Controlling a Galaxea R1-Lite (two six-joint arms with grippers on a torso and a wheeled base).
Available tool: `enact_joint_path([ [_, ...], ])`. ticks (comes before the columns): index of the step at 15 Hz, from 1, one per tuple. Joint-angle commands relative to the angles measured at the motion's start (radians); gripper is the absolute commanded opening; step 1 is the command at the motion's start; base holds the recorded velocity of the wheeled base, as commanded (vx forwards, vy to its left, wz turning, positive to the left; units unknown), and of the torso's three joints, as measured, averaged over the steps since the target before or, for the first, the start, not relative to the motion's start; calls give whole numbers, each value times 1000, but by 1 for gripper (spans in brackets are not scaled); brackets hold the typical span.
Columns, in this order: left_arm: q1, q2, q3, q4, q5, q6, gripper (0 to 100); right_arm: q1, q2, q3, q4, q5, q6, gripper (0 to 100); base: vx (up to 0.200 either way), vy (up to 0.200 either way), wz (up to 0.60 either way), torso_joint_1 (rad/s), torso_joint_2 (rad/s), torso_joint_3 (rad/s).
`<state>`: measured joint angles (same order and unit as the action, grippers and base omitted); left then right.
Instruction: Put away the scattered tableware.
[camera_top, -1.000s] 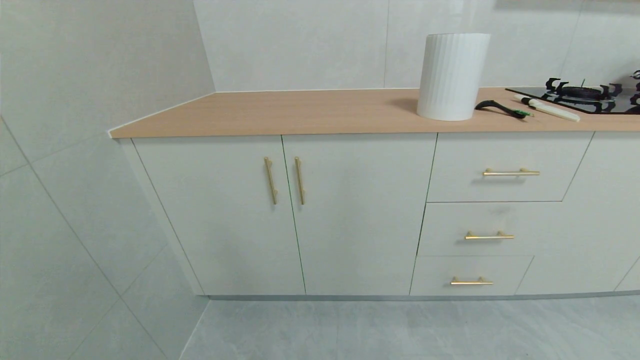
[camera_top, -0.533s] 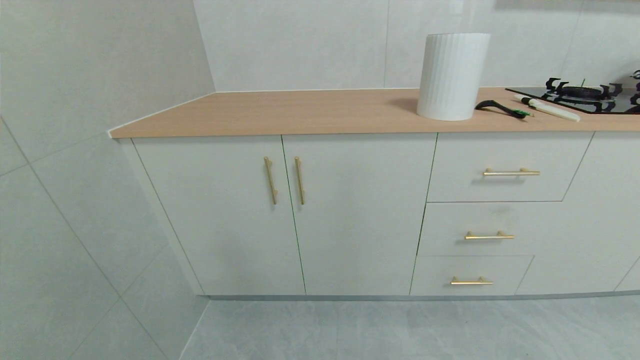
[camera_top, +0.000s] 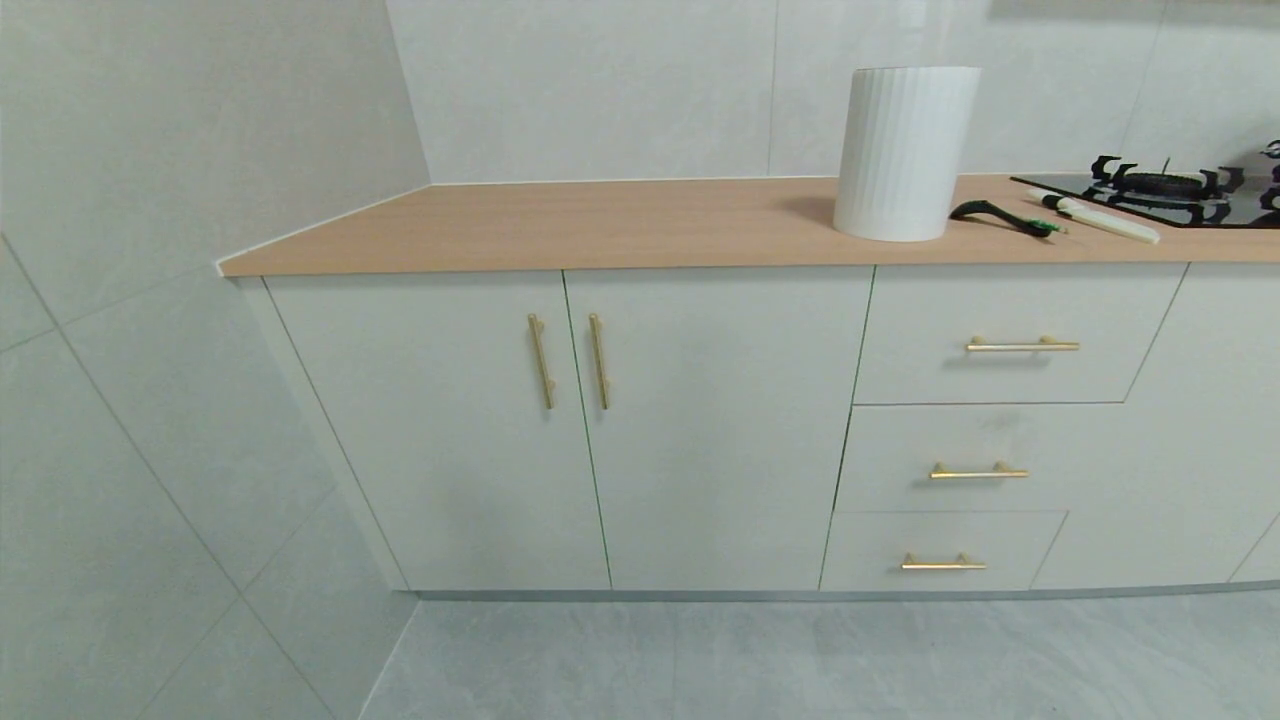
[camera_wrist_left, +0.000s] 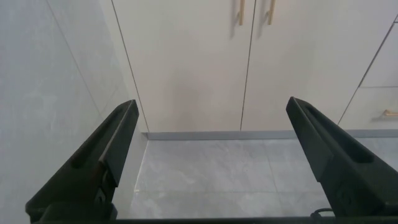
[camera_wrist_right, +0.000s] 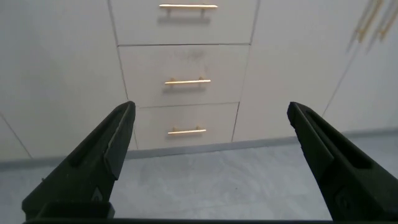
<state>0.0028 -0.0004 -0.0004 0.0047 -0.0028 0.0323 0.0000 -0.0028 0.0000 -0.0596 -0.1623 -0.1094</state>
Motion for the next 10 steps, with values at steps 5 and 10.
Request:
enact_joint_path([
  [5,0,0,0,1,0,-26,100,0,4,-2,70,107,175,100,0,0,0,0,0,0],
  [10,0,0,0,1,0,-28,100,-2,4,0,57,132,109,100,0,0,0,0,0,0],
])
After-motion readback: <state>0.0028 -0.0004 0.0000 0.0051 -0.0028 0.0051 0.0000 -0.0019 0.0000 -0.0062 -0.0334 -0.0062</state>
